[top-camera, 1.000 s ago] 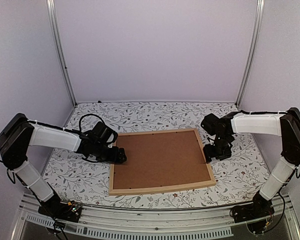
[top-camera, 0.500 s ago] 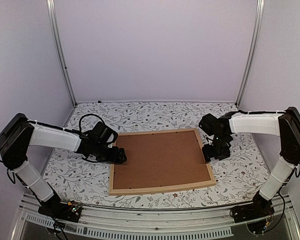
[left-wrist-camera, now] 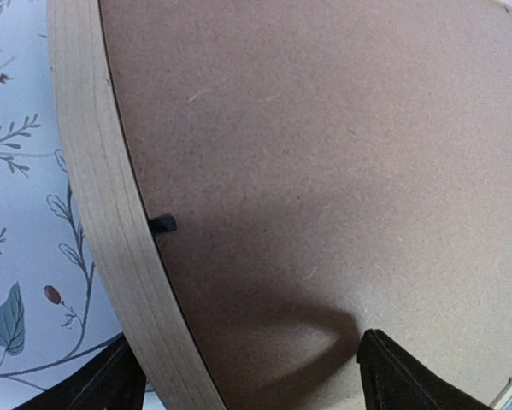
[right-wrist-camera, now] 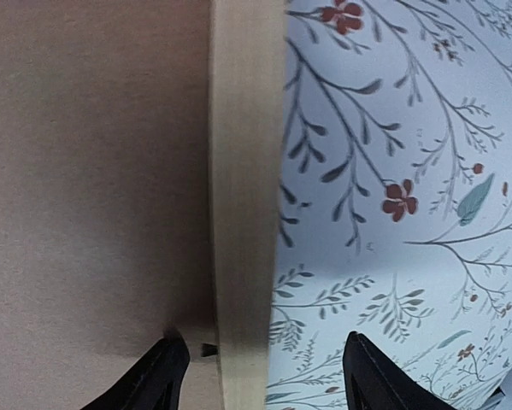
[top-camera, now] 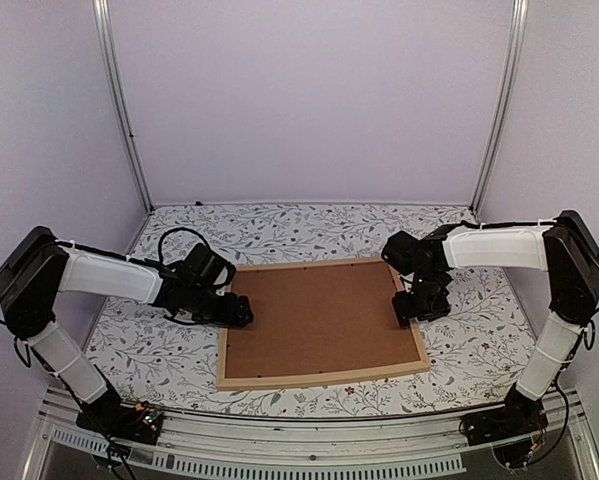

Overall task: Put the photo into the frame
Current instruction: Press the fastener onto the backboard, then pick up the photo frame from the center of the board.

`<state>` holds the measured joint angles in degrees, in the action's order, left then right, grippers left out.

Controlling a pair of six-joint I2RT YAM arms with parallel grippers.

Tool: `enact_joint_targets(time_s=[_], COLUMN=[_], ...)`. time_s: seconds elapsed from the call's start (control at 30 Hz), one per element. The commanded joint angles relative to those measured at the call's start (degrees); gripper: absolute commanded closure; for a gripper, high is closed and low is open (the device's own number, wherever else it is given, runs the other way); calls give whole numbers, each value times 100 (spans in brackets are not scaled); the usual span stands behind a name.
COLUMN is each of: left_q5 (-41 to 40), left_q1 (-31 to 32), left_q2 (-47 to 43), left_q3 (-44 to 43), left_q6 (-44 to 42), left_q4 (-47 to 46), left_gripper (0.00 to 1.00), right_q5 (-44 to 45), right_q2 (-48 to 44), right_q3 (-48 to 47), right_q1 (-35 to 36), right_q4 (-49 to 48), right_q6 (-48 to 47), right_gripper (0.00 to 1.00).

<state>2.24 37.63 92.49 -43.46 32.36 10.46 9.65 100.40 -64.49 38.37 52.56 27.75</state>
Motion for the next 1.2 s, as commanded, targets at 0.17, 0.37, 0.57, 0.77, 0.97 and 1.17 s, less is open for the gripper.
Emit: enact_joint_targets(time_s=[0.17,0.37,0.57,0.77,0.97,1.17], left_q5=[184,41,-464,-1177,-1076,-472], left_q1=[200,194,194,193,192,237], left_q2=[177,109,-249,-730,-1282,-1821], left_q3=[31,-16,-187,-452,-504,-121], left_q6=[42,7,-145,-373,-619,-733], left_q4=[20,103,262,623,561,-176], left_gripper=[12,12,12,0,0,0], right_q5=[-619,-675,-1063,-2013,-2693,-3016], right_q2=[612,183,-593,-1168,-1045,-650], right_q3=[13,-133,80,705,1056,1158], right_q1=[346,302,-165,-963,-1518,-1767], right_q4=[-476,-527,-839,-1606,-2202,-2640], right_q6=[170,76,-101,-422,-686,-883], right_gripper=[32,32,31,28,27,28])
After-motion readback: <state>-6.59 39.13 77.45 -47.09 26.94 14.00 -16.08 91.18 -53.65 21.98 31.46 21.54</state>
